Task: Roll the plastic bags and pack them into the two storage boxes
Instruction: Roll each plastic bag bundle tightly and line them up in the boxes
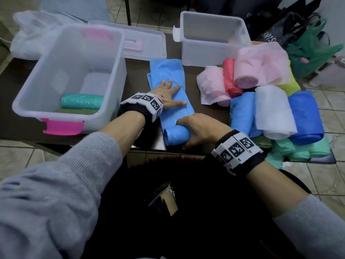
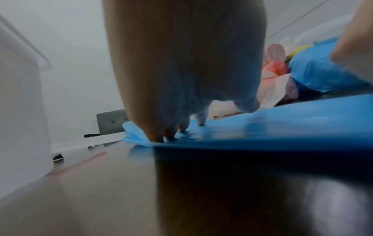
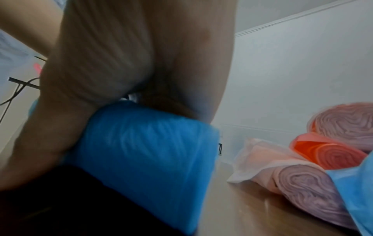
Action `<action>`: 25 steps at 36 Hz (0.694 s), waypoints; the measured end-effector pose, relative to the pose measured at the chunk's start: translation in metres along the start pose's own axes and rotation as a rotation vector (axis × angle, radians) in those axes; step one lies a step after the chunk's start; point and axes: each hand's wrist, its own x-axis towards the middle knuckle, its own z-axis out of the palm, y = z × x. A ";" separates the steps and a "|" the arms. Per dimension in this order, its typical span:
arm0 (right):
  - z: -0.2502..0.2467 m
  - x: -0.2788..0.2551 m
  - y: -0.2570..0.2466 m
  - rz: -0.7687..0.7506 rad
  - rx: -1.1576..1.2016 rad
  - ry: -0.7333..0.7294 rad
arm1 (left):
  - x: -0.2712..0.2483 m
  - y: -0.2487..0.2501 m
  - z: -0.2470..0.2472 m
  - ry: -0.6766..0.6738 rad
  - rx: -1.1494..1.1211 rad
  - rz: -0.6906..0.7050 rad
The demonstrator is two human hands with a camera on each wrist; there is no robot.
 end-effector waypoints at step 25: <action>0.006 0.009 -0.014 -0.004 0.185 0.064 | -0.008 -0.008 -0.014 0.127 -0.155 0.055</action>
